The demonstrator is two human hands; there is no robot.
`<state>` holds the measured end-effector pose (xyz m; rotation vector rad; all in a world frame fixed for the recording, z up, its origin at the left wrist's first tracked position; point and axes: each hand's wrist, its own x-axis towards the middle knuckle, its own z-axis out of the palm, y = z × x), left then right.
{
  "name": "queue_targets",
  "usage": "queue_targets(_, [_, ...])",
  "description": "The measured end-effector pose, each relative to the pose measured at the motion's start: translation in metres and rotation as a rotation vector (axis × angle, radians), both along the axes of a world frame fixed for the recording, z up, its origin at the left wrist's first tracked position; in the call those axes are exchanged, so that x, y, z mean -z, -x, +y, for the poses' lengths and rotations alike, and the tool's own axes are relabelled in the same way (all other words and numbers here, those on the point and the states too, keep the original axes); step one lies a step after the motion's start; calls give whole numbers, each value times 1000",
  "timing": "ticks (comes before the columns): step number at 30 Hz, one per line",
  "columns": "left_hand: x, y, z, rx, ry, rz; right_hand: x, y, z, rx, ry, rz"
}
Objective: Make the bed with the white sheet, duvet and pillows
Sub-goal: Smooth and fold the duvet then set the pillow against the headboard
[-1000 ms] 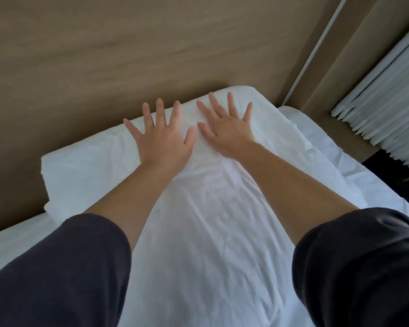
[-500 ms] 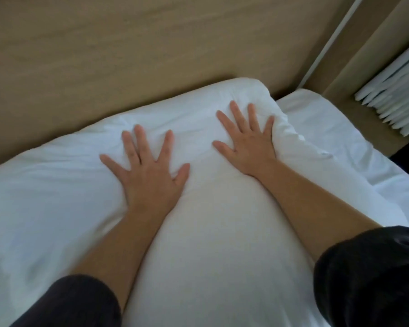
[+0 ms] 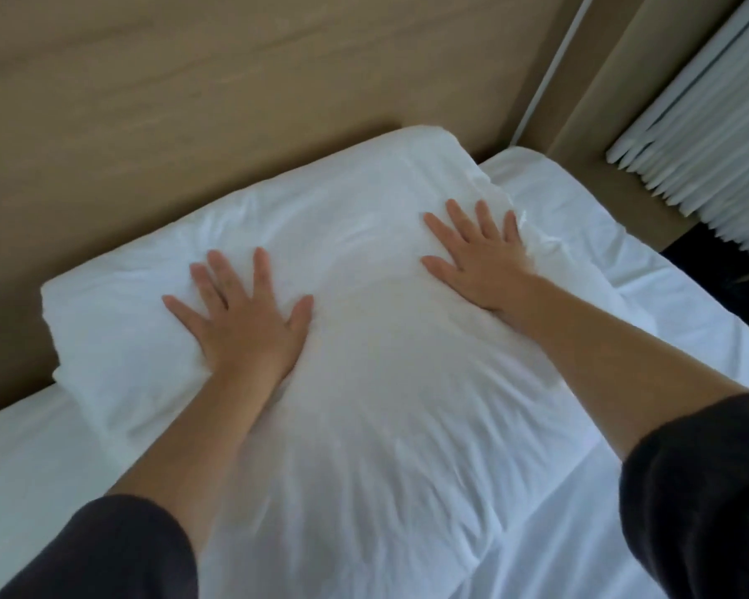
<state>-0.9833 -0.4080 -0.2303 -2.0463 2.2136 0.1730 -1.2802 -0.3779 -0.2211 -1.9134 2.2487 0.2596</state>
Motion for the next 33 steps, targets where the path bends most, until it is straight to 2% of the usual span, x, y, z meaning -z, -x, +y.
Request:
queue_targets(2, [-18, 1, 22, 21, 0, 68, -16, -12, 20, 8, 26, -37])
queue_targets(6, [-39, 26, 86, 226, 9, 192, -30, -59, 76, -134, 85, -51])
queue_targets(14, [27, -2, 99, 106, -57, 46, 24, -18, 90, 51, 74, 94])
queue_targets(19, [54, -10, 103, 77, -37, 89, 53, -21, 91, 89, 36, 107])
queue_targets(28, [54, -87, 129, 212, 16, 5, 27, -20, 118, 162, -35, 188])
queue_targets(33, [48, -138, 147, 251, -6, -49, 6, -46, 155, 354, -126, 239])
